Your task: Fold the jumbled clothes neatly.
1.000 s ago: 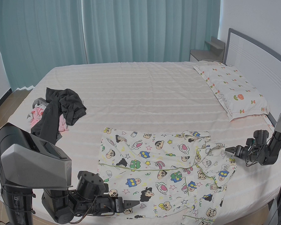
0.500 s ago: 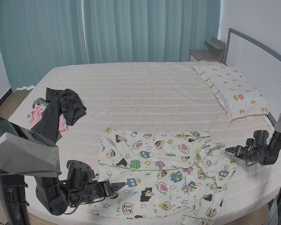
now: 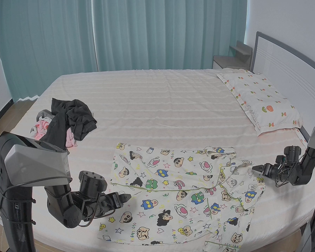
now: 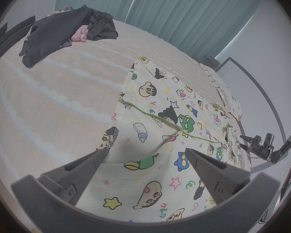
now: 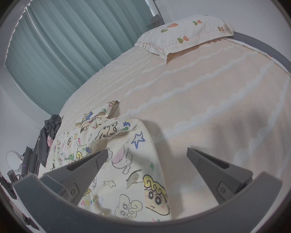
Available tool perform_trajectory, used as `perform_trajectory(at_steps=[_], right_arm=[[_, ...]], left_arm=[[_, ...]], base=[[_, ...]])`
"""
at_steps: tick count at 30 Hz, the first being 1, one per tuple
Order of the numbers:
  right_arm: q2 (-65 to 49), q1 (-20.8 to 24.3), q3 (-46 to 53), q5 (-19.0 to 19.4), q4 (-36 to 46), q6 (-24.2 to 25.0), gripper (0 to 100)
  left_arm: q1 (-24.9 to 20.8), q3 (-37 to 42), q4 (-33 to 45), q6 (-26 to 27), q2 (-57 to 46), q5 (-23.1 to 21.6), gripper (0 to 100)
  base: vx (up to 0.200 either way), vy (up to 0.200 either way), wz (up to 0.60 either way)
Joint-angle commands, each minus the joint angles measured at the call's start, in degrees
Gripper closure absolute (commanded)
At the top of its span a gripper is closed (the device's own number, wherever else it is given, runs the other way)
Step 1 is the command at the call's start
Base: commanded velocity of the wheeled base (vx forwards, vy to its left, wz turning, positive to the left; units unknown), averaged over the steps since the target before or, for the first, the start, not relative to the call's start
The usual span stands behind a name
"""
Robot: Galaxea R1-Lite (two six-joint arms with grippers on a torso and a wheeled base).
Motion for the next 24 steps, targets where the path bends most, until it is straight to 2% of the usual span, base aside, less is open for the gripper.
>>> perform_trajectory(at_steps=[1, 7, 11, 17, 21, 24], right_arm=[[-0.03, -0.03, -0.01, 0.04, -0.05, 0.06, 0], [-0.03, -0.03, -0.01, 0.04, -0.05, -0.03, 0], [-0.03, -0.03, -0.01, 0.04, -0.05, 0.06, 0], [-0.03, -0.03, -0.01, 0.04, -0.05, 0.06, 0], [-0.03, -0.03, -0.01, 0.04, -0.05, -0.03, 0], [-0.03, -0.03, -0.01, 0.04, -0.05, -0.03, 0]], left_arm=[[-0.17, -0.64, -0.15, 0.12, 1.81, 0.72, 0], [-0.17, -2.31, -0.06, 0.12, 3.13, 3.27, 0], [-1.04, -1.6, 0.11, 0.12, 2.87, 3.45, 0], [-8.16, 1.38, -0.24, -0.05, 2.69, 3.54, 0], [-10.63, 2.53, -0.94, -0.49, 2.08, 3.19, 0], [-11.86, 3.67, -4.46, -0.49, 1.99, 2.92, 0]], base=[[0.0, 0.0, 0.0], [0.0, 0.0, 0.0], [0.0, 0.0, 0.0], [0.0, 0.0, 0.0], [0.0, 0.0, 0.0], [0.0, 0.0, 0.0]])
